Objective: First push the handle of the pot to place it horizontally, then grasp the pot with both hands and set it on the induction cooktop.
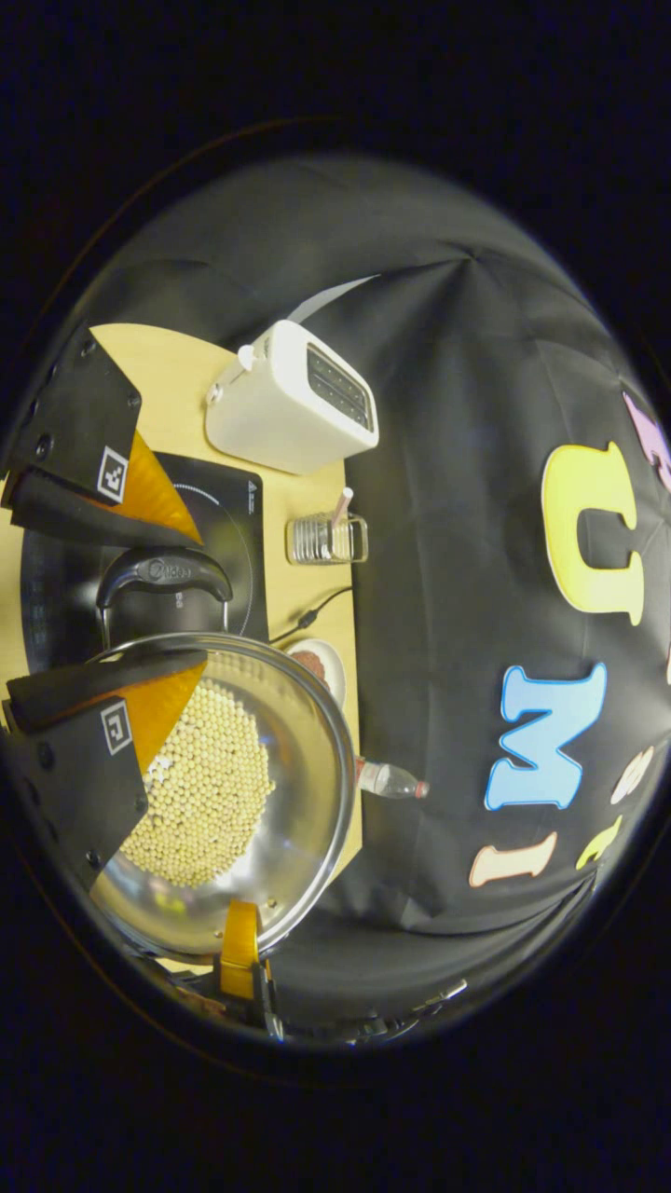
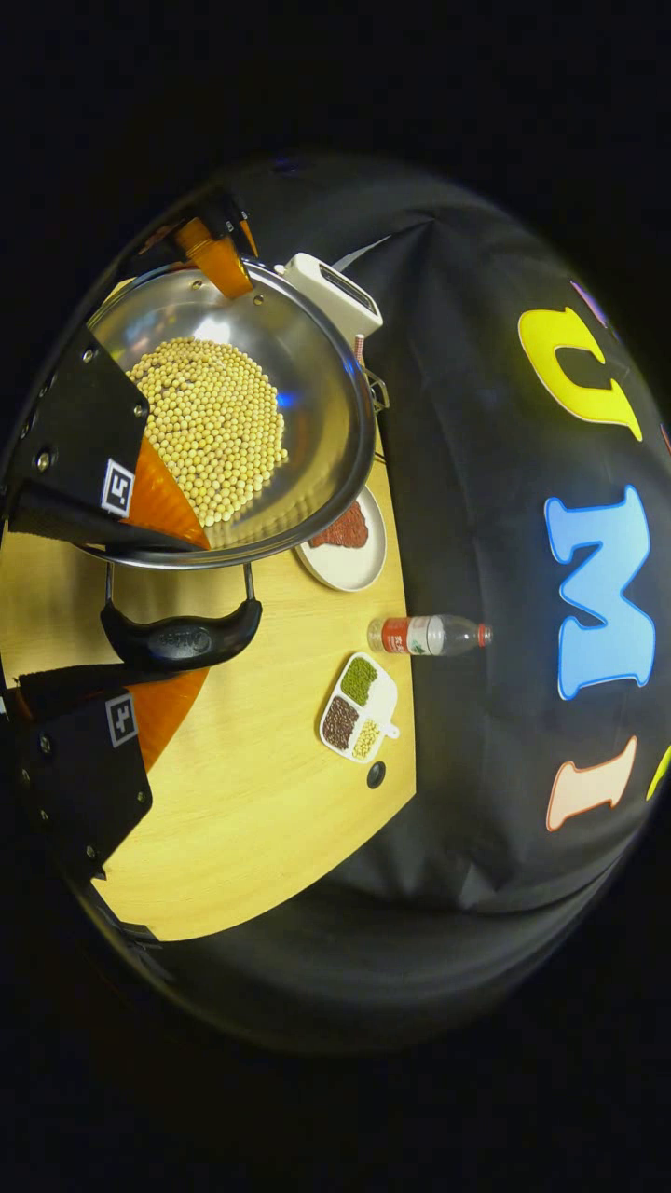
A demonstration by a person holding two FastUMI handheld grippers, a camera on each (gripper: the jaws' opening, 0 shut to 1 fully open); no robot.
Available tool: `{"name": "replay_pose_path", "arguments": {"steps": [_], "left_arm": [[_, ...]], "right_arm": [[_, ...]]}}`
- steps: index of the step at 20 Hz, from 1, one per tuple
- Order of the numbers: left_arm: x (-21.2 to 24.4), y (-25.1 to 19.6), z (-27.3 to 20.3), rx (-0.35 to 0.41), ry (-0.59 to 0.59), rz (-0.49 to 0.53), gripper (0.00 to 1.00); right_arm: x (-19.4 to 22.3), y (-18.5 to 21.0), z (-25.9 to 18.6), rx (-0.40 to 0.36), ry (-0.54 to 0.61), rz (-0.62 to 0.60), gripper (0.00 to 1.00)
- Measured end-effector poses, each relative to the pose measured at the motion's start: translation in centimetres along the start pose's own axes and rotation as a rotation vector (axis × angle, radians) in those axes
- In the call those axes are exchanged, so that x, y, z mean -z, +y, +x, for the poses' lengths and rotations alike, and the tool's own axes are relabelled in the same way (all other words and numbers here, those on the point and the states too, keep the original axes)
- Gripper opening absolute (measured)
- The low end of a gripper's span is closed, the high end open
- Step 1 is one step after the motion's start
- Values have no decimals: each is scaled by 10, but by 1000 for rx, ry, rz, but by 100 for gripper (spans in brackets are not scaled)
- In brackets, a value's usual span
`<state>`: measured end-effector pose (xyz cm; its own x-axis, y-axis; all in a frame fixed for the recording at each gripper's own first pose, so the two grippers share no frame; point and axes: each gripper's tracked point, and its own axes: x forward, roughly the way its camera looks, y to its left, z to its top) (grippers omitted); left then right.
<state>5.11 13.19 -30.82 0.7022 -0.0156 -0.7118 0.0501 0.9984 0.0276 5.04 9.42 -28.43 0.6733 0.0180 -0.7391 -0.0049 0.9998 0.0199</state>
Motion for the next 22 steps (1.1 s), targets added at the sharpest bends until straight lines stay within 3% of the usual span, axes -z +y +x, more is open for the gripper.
{"name": "replay_pose_path", "arguments": {"steps": [1,4,8,10,13,14,22], "left_arm": [[1,7,2,-4,6,-2,66],[5,29,12,-14,23,-13,63],[9,58,27,-28,41,-19,66],[12,71,35,-31,49,-27,60],[13,89,43,-36,57,-31,63],[13,94,44,-38,58,-32,59],[21,144,66,-45,74,-49,63]], "right_arm": [[0,6,3,-3,5,-2,54],[3,27,16,-17,22,-9,54],[1,54,36,-34,44,-17,54],[0,67,45,-40,49,-23,54],[-2,86,57,-47,58,-32,54],[-1,92,61,-49,61,-35,54],[2,136,85,-61,66,-35,54]]}}
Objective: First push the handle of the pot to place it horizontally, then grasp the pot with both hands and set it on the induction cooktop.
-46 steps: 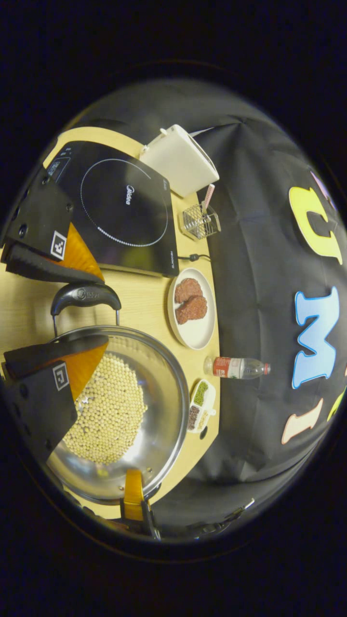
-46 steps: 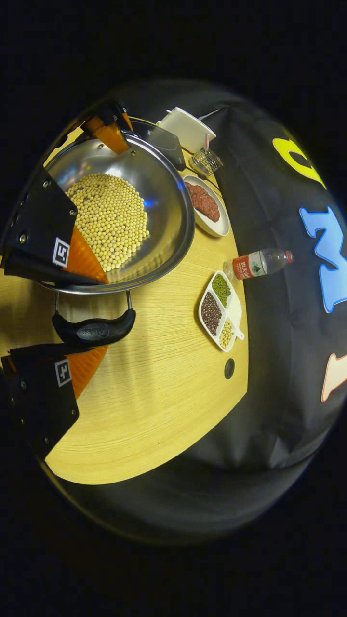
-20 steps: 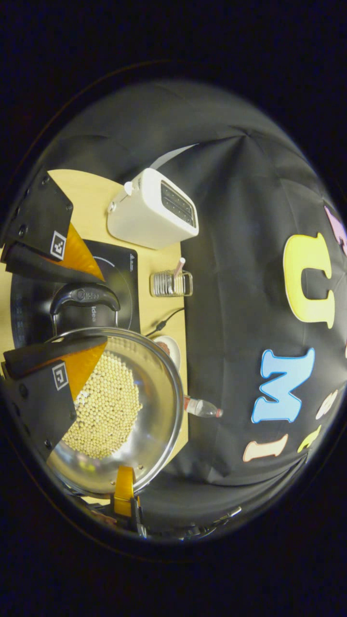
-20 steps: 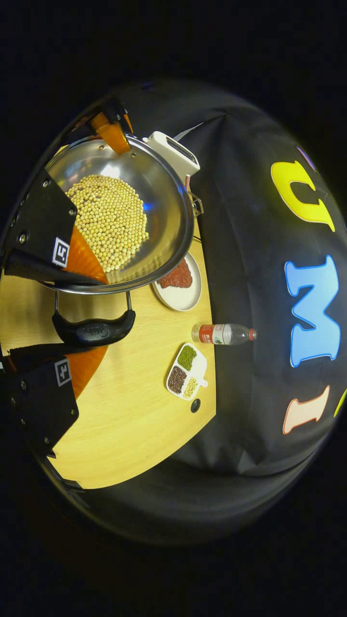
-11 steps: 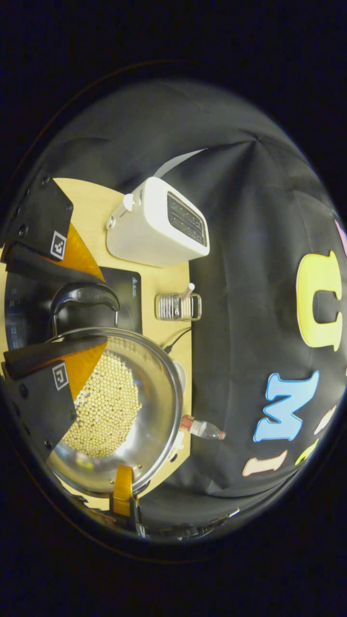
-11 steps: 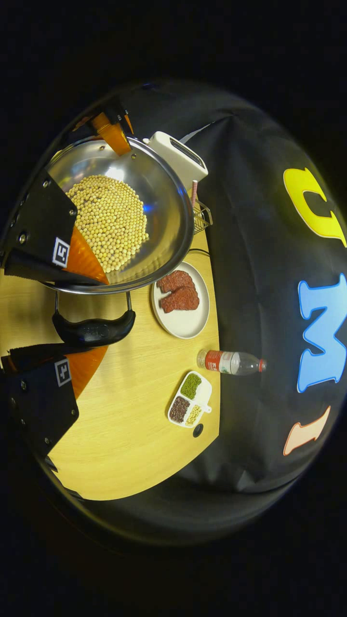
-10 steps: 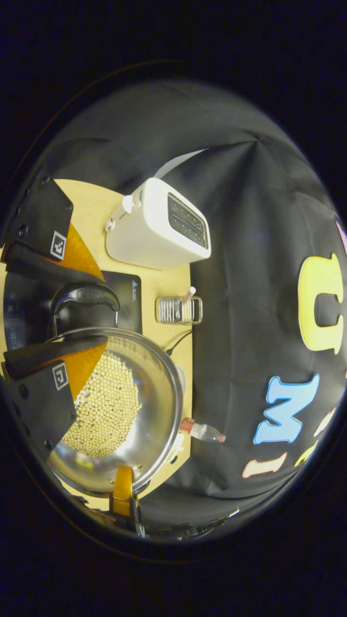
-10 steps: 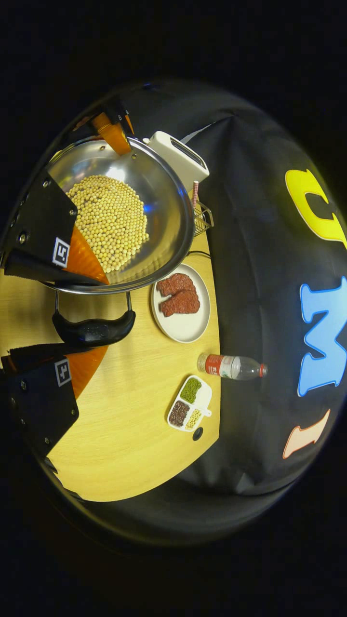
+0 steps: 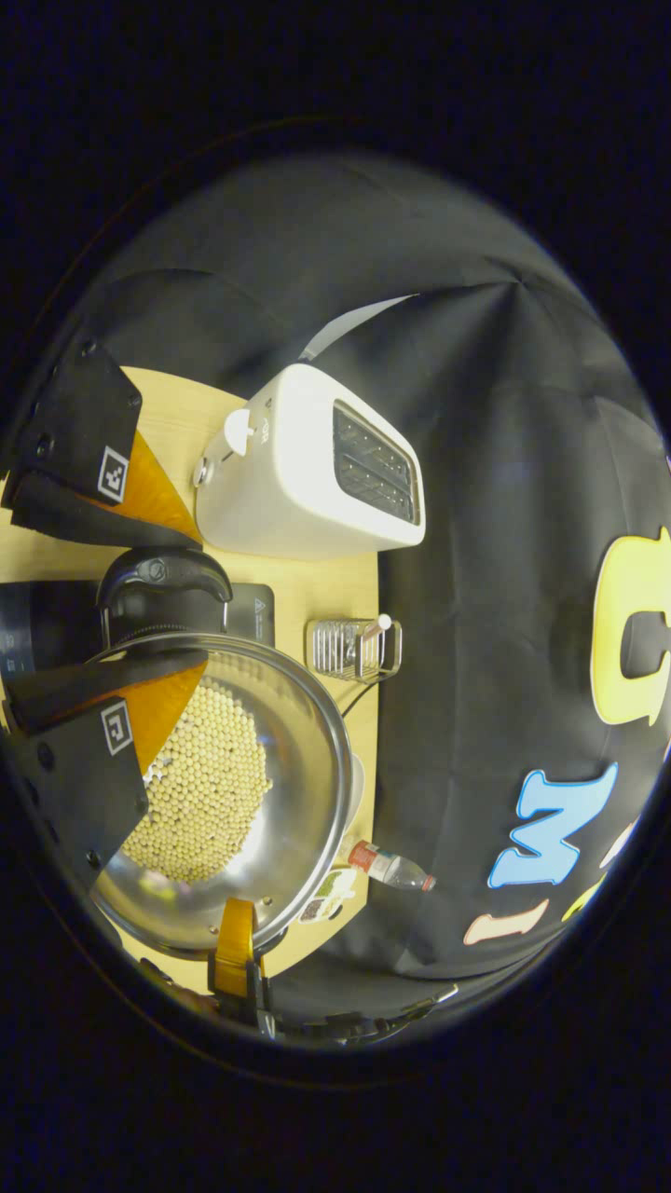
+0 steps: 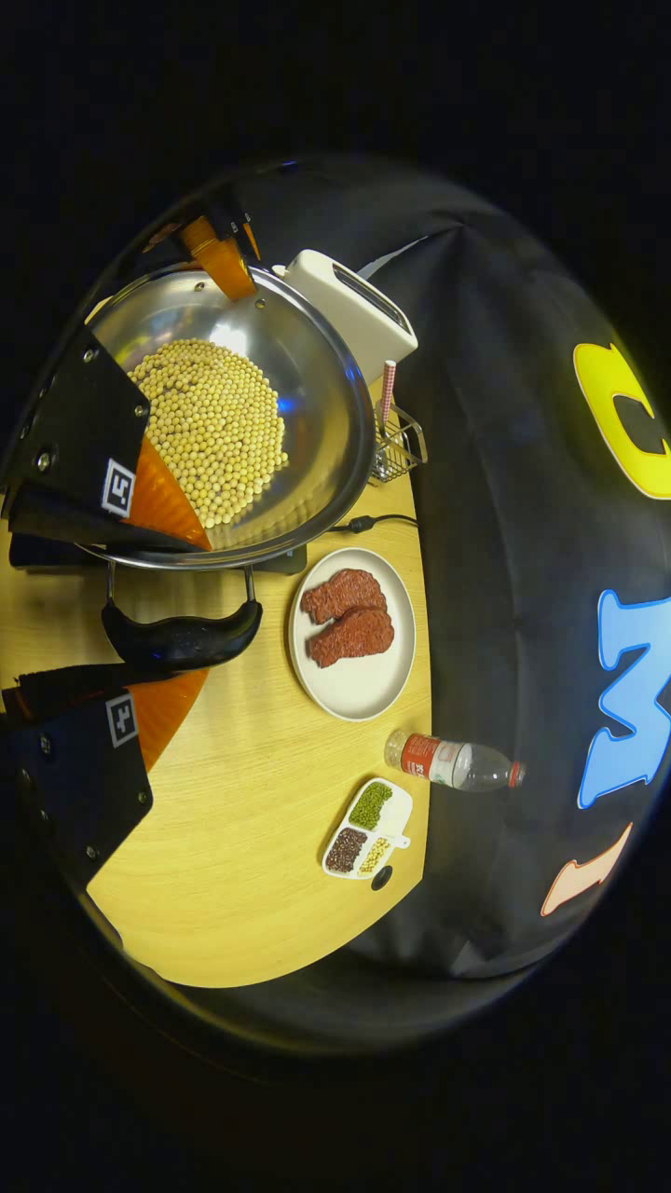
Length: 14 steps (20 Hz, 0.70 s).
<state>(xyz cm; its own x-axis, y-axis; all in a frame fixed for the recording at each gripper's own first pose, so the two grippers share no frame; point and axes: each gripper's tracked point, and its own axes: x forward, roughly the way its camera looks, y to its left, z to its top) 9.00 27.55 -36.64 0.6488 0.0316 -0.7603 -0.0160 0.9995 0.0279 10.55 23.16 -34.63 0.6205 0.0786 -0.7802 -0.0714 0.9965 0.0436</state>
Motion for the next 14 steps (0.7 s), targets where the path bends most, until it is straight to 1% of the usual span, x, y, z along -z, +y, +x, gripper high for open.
{"name": "replay_pose_path", "arguments": {"steps": [2,3,6,7,14], "left_arm": [[0,8,2,1,-4,3,63],[1,11,3,1,-2,2,60],[6,16,11,8,2,0,60],[6,16,14,10,-1,1,63],[11,18,29,22,-9,7,63]], "right_arm": [[1,8,3,-2,-2,5,54],[1,11,4,-1,-1,7,54],[5,16,10,4,7,13,54],[5,16,11,7,6,15,54],[7,16,21,17,4,30,54]]}}
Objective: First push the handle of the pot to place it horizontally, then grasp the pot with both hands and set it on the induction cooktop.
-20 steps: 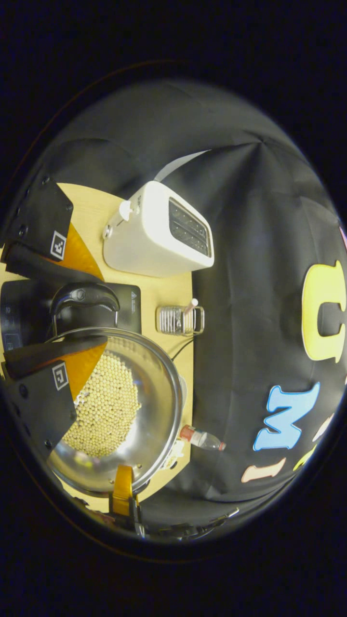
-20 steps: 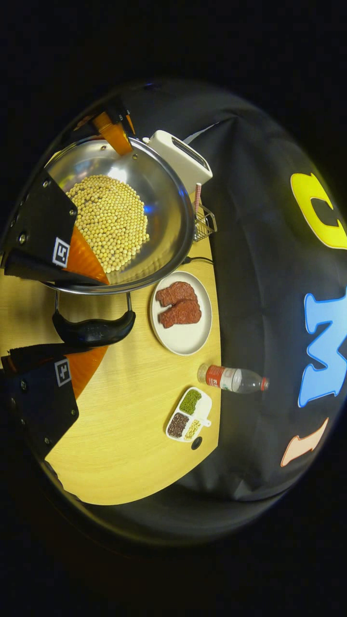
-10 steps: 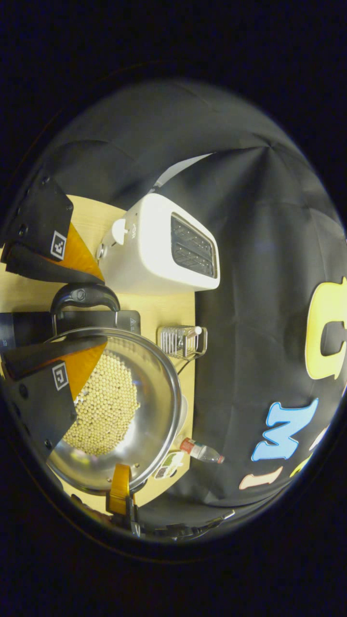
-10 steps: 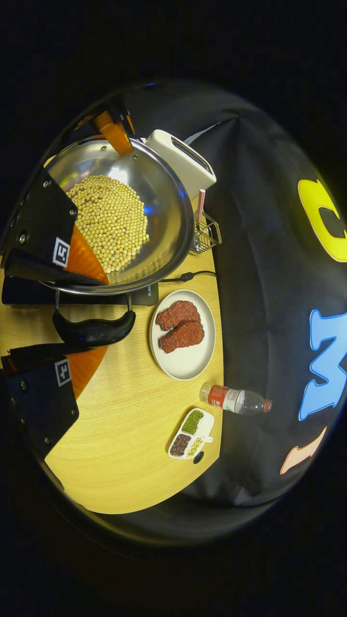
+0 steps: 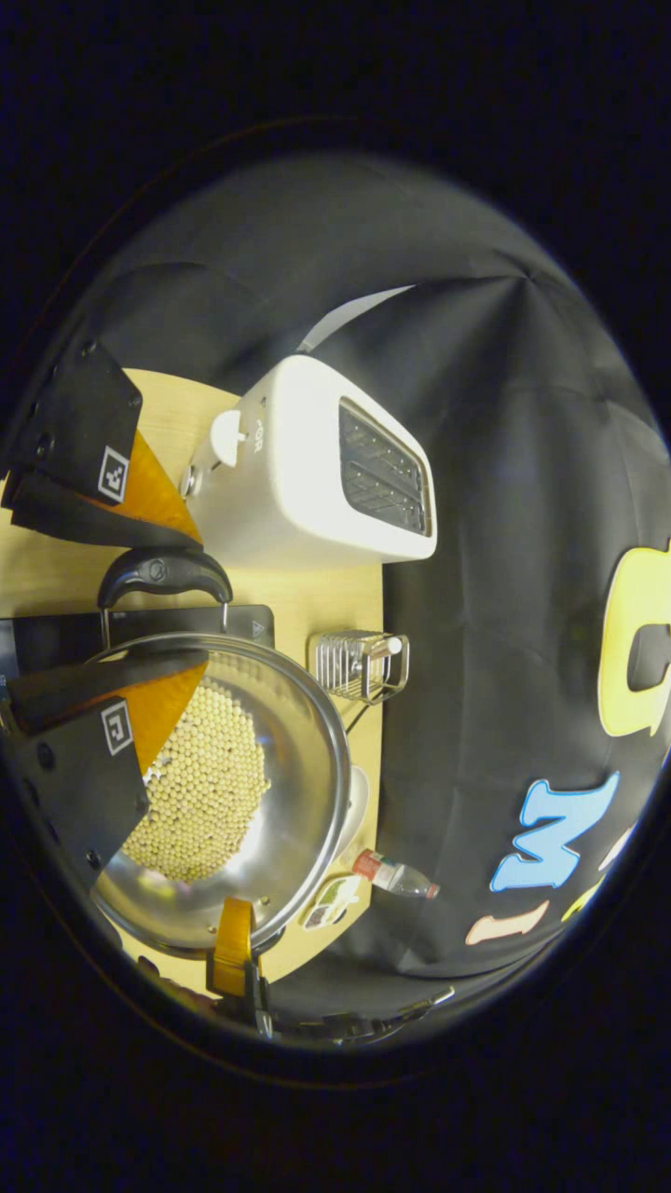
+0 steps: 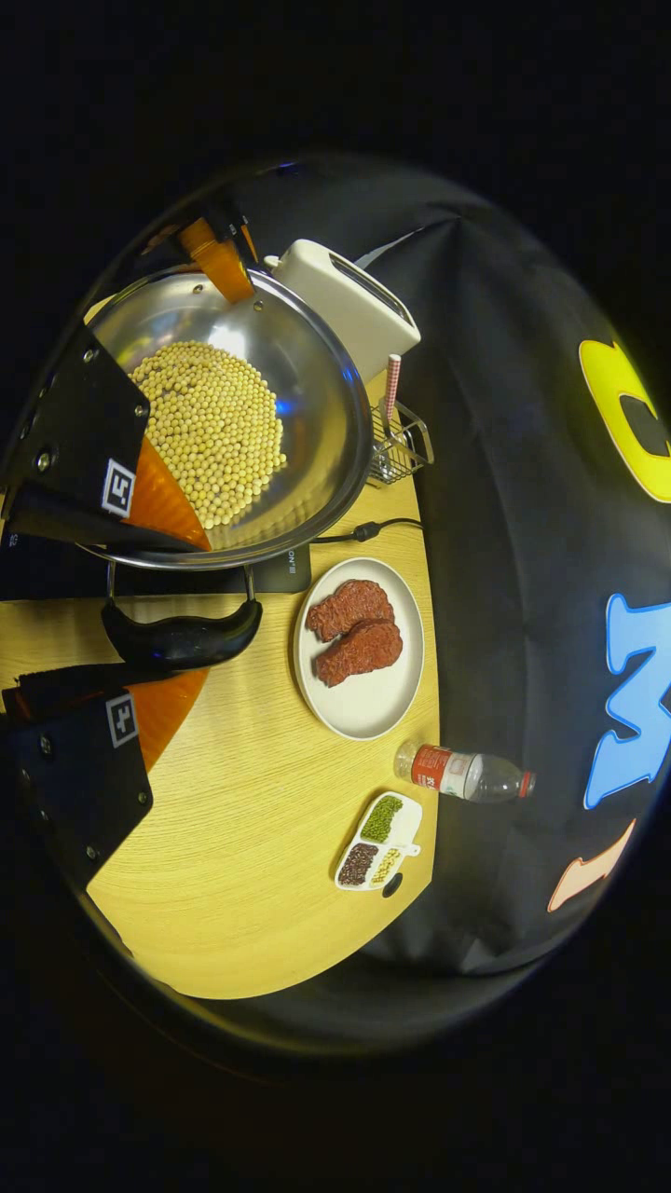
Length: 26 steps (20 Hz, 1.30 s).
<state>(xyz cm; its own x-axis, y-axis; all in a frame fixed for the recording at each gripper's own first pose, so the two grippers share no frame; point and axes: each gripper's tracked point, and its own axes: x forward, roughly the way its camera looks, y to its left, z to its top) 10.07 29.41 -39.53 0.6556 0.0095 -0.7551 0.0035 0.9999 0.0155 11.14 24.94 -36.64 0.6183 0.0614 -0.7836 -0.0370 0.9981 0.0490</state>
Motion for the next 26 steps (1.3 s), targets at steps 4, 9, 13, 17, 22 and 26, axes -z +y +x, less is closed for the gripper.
{"name": "replay_pose_path", "arguments": {"steps": [4,9,13,17,22,26], "left_arm": [[5,-2,2,2,-2,-1,59],[7,2,4,-2,-24,-7,63],[5,0,2,-12,-46,-6,66],[1,3,-7,-27,-70,-31,65],[-25,8,-55,-96,-167,-79,79],[-54,-39,-115,-109,-287,-58,91]], "right_arm": [[5,0,4,1,2,4,54],[7,2,7,-11,-23,16,54],[7,2,9,-22,-33,17,54],[4,2,6,-22,-50,-8,60],[-14,-6,-26,-54,-141,-37,94],[-41,-31,-81,-83,-267,-47,95]]}}
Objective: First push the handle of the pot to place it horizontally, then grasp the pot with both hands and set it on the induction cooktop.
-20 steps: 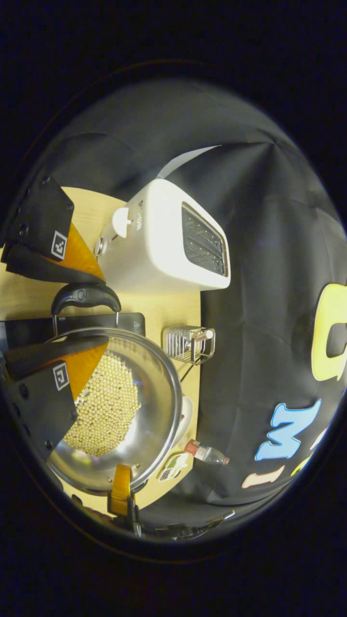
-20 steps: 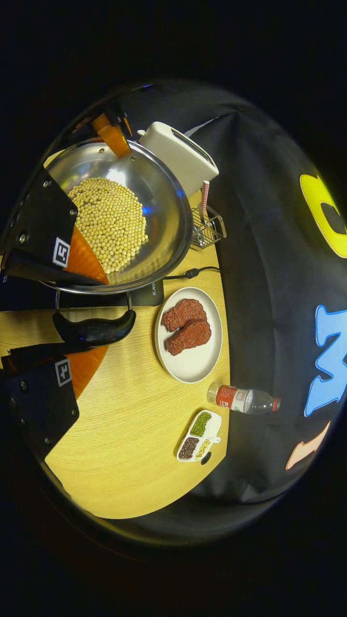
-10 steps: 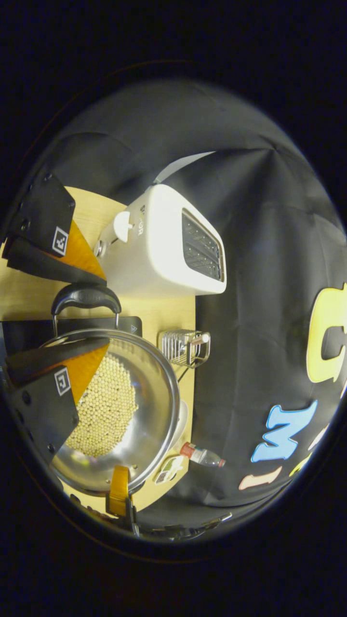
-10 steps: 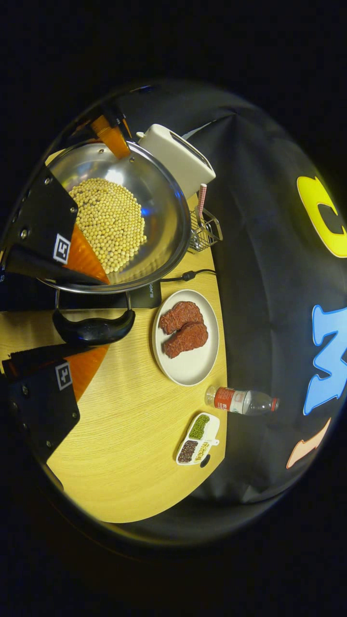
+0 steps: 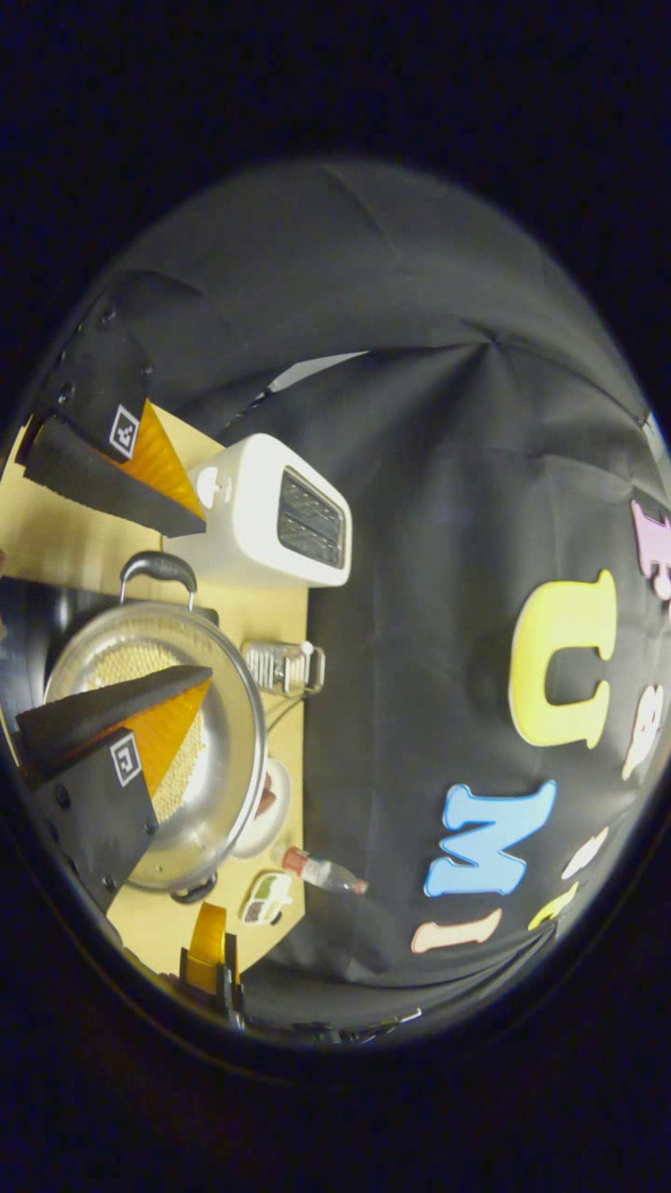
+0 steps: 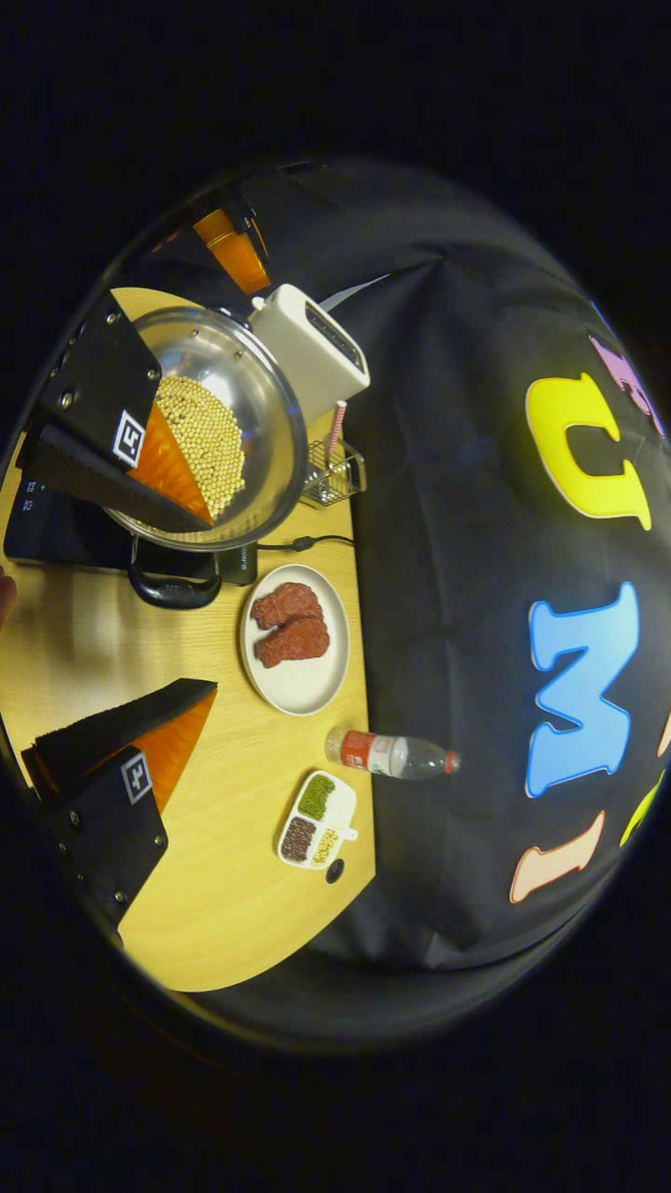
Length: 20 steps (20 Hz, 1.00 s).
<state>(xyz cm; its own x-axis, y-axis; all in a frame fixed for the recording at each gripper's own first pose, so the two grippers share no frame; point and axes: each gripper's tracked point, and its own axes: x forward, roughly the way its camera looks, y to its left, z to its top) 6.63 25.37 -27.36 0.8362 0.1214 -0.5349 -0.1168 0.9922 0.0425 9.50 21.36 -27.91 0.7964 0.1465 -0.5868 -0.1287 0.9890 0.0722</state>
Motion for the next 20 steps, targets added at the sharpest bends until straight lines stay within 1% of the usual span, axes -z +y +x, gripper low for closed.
{"name": "replay_pose_path", "arguments": {"steps": [2,3,5,7,9,11,12,14,15,17,20], "left_arm": [[-24,-32,-31,14,-66,34,92],[-35,-50,-45,21,-95,41,89],[-57,-93,-79,36,-146,30,91],[-65,-132,-105,30,-179,40,91],[-77,-176,-138,32,-226,26,92],[-92,-220,-172,22,-285,6,91],[-98,-237,-190,3,-324,-7,89],[-107,-267,-225,-37,-387,-50,92],[-114,-283,-241,-37,-417,-70,92],[-131,-316,-270,-6,-459,-78,90],[-142,-341,-294,18,-479,-58,89]], "right_arm": [[-21,-17,-28,-20,-61,-10,95],[-32,-30,-43,-24,-93,-13,95],[-51,-55,-74,-26,-154,-22,95],[-65,-75,-102,-50,-206,-44,94],[-70,-107,-128,-46,-233,-76,95],[-81,-129,-160,-57,-278,-59,95],[-87,-144,-178,-62,-307,-47,95],[-101,-176,-215,-57,-362,-43,95],[-107,-189,-232,-59,-389,-42,94],[-121,-215,-264,-49,-436,-42,94],[-127,-242,-292,-41,-476,-23,94]]}}
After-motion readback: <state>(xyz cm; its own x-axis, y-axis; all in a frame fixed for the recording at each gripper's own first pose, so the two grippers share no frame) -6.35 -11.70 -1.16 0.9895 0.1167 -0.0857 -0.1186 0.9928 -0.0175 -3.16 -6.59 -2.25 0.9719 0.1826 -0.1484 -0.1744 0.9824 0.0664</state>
